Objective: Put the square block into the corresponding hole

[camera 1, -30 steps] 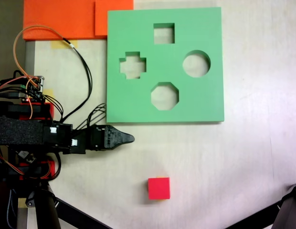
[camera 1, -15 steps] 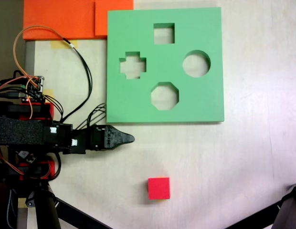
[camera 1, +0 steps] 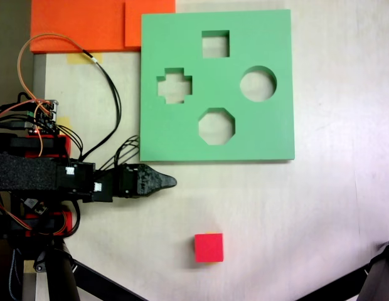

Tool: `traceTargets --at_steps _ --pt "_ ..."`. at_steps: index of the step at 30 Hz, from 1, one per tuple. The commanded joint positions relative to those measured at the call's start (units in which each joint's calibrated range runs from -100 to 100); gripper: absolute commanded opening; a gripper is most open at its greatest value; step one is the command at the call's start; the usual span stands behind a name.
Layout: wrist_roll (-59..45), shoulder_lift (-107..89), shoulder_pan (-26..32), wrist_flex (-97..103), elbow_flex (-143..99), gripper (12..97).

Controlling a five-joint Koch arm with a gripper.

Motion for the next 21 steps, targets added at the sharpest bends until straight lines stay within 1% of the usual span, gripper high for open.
traceTargets --at_steps 1,4,8,10,11,13,16,18,20,21 --pt "8.5 -0.4 -1.2 -4.8 -1.0 49.4" --pt "20.6 -0.4 -4.3 -0.7 -1.0 49.1" --pt "26.9 -0.4 -8.2 -0.1 -1.0 43.4" --pt "29.6 -0.4 -9.5 -6.3 -1.0 41.9" --pt "32.2 -0.4 -9.5 -11.6 1.7 42.0" --pt "35.8 -0.4 -9.6 -33.4 15.1 41.9" --pt "37.9 -0.4 -9.5 -55.5 29.1 41.7" --pt "39.0 -0.4 -9.2 -67.1 36.7 41.6" --pt "39.8 -0.4 -9.2 -73.1 43.5 38.4" --pt "39.8 -0.4 -9.3 -76.2 47.5 38.4"
